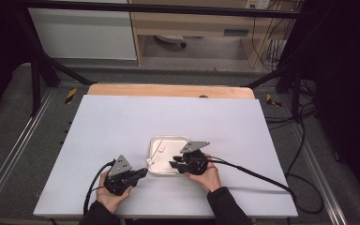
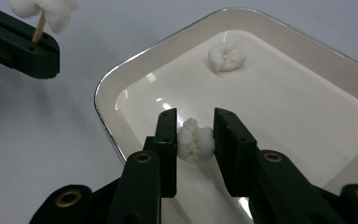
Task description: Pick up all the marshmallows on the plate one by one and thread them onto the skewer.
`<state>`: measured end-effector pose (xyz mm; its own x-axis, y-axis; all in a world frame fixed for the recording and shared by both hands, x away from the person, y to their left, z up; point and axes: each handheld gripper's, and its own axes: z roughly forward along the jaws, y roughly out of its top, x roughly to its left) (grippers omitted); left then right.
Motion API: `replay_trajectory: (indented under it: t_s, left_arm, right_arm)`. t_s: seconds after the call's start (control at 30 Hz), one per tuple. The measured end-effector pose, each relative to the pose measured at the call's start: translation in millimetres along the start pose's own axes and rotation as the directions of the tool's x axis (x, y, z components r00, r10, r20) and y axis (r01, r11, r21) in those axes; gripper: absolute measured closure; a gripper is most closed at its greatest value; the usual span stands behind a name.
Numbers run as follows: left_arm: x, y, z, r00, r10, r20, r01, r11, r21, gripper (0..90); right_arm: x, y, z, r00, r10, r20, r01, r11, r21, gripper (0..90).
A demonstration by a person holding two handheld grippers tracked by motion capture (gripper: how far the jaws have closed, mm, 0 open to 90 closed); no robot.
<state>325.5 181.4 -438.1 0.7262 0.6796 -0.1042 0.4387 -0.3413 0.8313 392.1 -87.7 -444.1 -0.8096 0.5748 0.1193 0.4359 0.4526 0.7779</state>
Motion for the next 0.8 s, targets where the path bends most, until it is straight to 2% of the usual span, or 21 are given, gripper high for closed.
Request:
replay_trajectory:
  t_s: [0.23, 0.43, 0.47, 0.63, 0.67, 0.8]
  left_arm:
    - [-1.2, 0.4, -0.4, 1.0, 0.009, 0.002, -0.009, 1.0, -0.002, 88.9]
    - [-3.0, 0.6, 0.8, 0.9999, 0.014, 0.005, -0.014, 0.9999, 0.001, 88.9]
    - [-2.5, 1.4, 2.8, 0.999, 0.034, 0.031, -0.033, 0.9992, -0.023, 88.8]
    - [-4.5, 2.1, 2.2, 0.9986, 0.04, 0.033, -0.04, 0.999, -0.023, 88.8]
    - [-5.8, 1.5, 0.4, 0.9996, 0.024, 0.015, -0.024, 0.9997, -0.005, 88.9]
    - [-7.3, 1.8, 0.2, 0.9991, 0.036, 0.023, -0.036, 0.9993, -0.01, 88.9]
  right_arm:
    - [-1.0, 10.2, -18.0, 0.9999, 0.008, -0.008, -0.008, 0.999, -0.052, 72.9]
    - [-3.2, 19.9, -34.7, 0.9994, 0.027, -0.022, -0.029, 0.994, -0.109, 73.6]
    - [-3.6, 20.9, -37.2, 0.9994, 0.028, -0.021, -0.03, 0.993, -0.113, 73.7]
    - [-6.2, 26.1, -47.8, 0.999, 0.034, -0.027, -0.038, 0.99, -0.134, 74.0]
    - [-6.8, 27.0, -49.4, 0.9989, 0.037, -0.028, -0.04, 0.989, -0.139, 74.2]
    - [-11.9, 32.1, -59.1, 0.9972, 0.06, -0.045, -0.067, 0.984, -0.166, 74.3]
